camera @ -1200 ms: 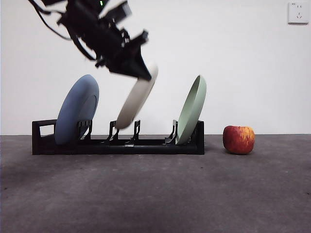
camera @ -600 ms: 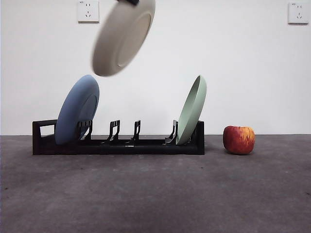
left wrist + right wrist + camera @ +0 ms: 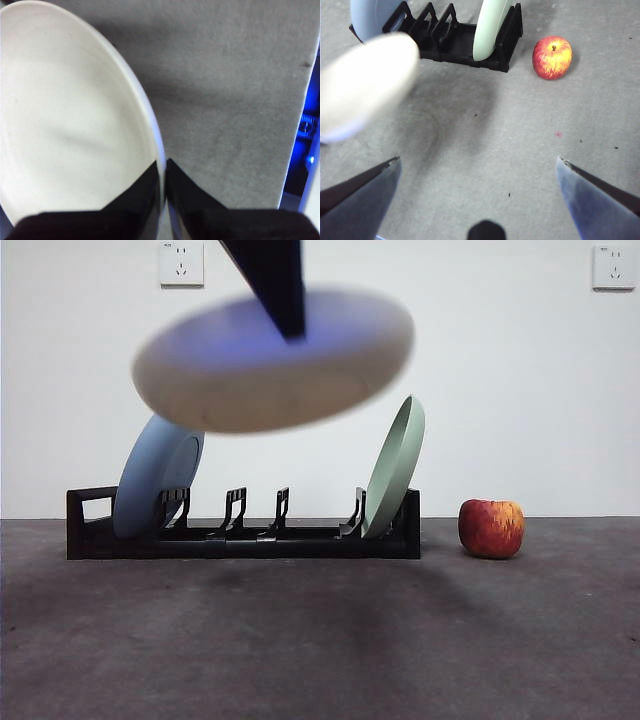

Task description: Take the yellow plate from the plate rack,put the plate on the table,take the apple from the table,put the apple in the plate

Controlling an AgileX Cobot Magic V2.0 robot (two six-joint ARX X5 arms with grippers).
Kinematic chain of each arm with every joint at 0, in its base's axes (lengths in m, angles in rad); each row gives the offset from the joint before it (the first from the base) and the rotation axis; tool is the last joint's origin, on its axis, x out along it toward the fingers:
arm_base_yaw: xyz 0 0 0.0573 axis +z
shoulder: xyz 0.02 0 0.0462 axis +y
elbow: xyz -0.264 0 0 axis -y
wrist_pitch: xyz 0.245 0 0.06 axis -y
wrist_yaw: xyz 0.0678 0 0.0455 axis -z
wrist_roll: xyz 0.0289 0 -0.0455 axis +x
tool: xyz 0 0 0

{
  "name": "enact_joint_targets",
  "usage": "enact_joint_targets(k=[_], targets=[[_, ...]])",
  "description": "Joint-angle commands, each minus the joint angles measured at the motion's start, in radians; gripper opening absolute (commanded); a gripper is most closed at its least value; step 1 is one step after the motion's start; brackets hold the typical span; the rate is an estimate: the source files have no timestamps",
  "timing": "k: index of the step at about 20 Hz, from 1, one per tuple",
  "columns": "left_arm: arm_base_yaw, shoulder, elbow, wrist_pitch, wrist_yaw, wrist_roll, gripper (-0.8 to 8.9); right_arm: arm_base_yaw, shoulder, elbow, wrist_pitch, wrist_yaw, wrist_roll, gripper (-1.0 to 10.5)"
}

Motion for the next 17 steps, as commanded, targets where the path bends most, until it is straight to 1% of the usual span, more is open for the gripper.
enact_joint_targets(k=[1, 3, 5, 7, 12, 17], targets=[[-0.021, 0.068, -0.025, 0.032, -0.024, -0.046, -0.05, 0.000, -0.001, 0.003, 0.006, -0.004, -0.001, 6.0], [-0.031, 0.106, -0.069, 0.082, -0.064, -0.065, -0.05, 0.000, -0.001, 0.003, 0.006, -0.004, -0.001, 6.0], [-0.032, 0.122, -0.121, 0.132, -0.063, -0.105, -0.05, 0.000, -0.001, 0.003, 0.006, -0.005, -0.001, 6.0], [-0.034, 0.123, -0.192, 0.200, -0.064, -0.126, -0.05, 0.000, -0.001, 0.003, 0.007, -0.006, -0.001, 6.0], [-0.040, 0.123, -0.346, 0.335, -0.064, -0.140, -0.05, 0.000, 0.007, 0.003, 0.009, -0.009, -0.001, 6.0], [-0.089, 0.124, -0.419, 0.395, -0.135, -0.159, -0.06, 0.000, 0.026, 0.003, 0.015, -0.011, -0.001, 6.0]])
